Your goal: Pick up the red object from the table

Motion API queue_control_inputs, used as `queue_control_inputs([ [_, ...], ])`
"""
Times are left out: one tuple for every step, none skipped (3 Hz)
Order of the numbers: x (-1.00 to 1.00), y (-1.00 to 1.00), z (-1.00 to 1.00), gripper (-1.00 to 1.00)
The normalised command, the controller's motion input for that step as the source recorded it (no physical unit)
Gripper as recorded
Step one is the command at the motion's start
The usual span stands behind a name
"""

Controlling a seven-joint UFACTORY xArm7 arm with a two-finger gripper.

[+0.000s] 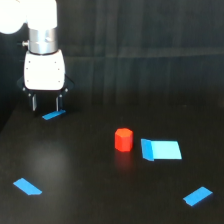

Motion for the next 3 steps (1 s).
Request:
queue_control_inputs([
  [0.4, 0.0, -0.24, 1.0],
  [0.4, -0.02, -0.22, 1.0],
  [0.95, -0.37, 0.35, 0.97],
])
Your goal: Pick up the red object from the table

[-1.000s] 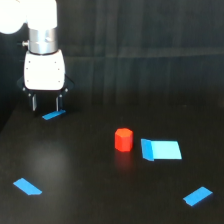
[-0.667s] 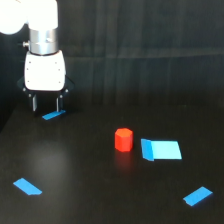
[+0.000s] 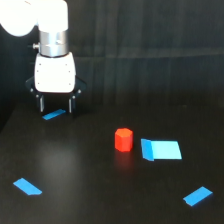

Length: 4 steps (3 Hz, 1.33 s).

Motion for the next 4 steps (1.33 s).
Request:
queue_control_inputs([
  [0.99, -0.43, 0.3, 0.97],
  [0.91, -0.52, -0.65, 1.0],
  [0.86, -0.57, -0.61, 0.99],
  [0.94, -0.58, -0.42, 0.99],
])
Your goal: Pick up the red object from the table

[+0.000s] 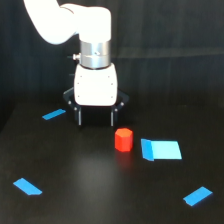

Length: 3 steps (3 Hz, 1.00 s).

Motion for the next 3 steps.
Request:
queue_control_inputs([
  [0.65, -0.56, -0.29, 0.98],
  [0.47, -0.63, -0.36, 0.87],
  [0.27, -0.55, -0.4, 1.0],
])
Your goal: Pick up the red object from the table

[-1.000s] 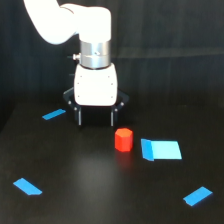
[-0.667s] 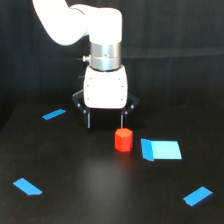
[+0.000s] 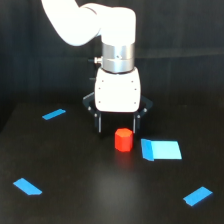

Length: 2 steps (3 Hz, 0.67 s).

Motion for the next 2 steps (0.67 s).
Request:
queue_control_inputs([
  [0.03, -0.47, -0.27, 1.0],
  [0.01, -0.33, -0.08, 0.08],
])
